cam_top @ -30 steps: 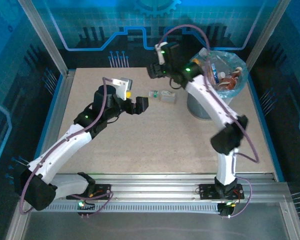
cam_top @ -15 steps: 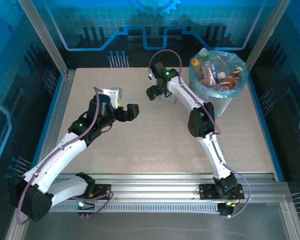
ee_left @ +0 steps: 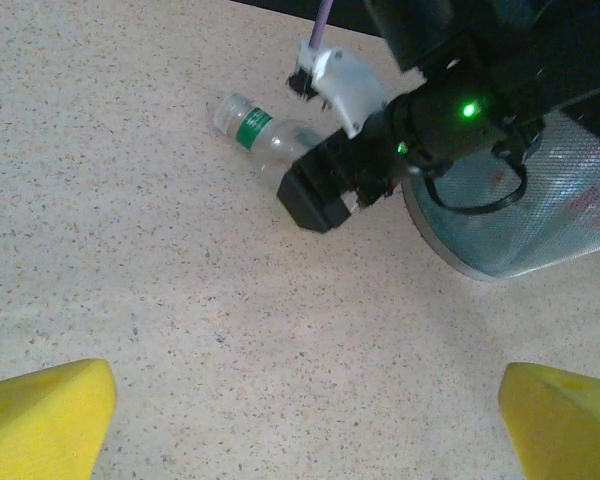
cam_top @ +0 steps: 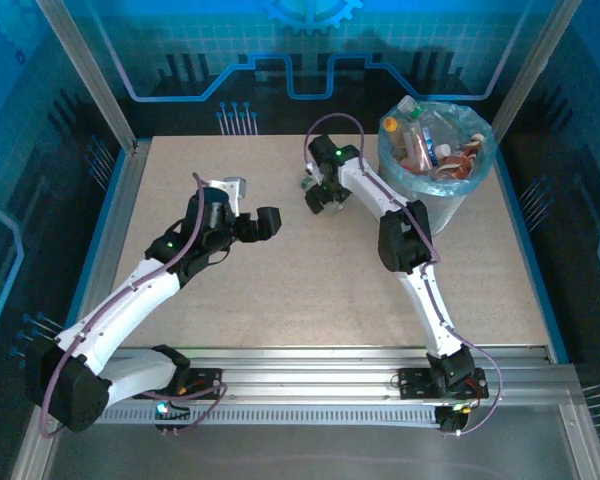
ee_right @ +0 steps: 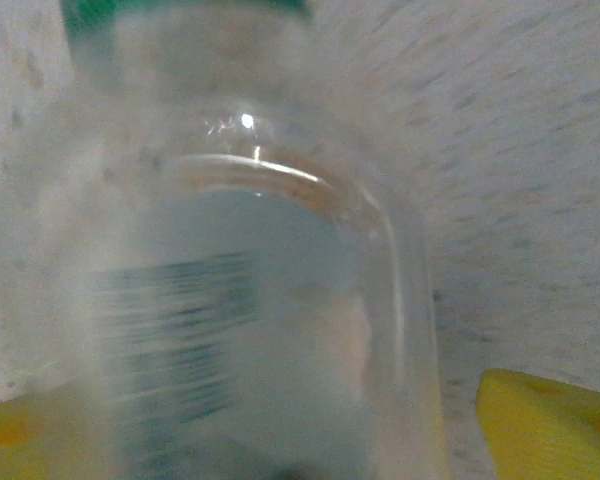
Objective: Put the plastic bottles in the bin
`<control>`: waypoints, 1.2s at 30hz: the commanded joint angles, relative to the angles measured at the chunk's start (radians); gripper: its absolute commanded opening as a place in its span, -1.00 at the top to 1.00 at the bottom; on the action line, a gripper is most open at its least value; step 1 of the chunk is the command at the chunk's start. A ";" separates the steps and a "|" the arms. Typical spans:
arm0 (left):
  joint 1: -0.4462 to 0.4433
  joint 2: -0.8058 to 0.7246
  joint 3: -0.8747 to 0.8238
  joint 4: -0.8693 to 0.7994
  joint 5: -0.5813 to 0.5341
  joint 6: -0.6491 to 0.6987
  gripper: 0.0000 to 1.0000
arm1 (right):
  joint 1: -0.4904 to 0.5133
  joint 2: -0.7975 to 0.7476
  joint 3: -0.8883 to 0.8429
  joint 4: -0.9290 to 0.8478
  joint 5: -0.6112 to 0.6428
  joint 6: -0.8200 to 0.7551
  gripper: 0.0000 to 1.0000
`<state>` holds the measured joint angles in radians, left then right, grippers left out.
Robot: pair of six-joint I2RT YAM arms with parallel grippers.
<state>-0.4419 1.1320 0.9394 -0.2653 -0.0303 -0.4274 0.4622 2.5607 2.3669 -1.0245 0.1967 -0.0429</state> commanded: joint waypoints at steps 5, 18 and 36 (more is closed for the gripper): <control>0.008 0.006 -0.022 0.009 -0.008 -0.067 -0.98 | 0.032 -0.048 -0.098 -0.022 -0.078 -0.001 -0.46; 0.008 0.009 0.054 0.009 -0.052 0.033 -0.98 | 0.043 -0.302 -0.171 0.003 -0.172 0.048 0.01; -0.071 0.184 0.340 0.089 0.059 0.117 -0.94 | -0.132 -0.883 -0.338 0.213 0.095 0.233 -0.01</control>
<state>-0.4873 1.2957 1.2419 -0.1963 -0.0086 -0.3336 0.3782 1.7432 2.0838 -0.8871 0.2176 0.1341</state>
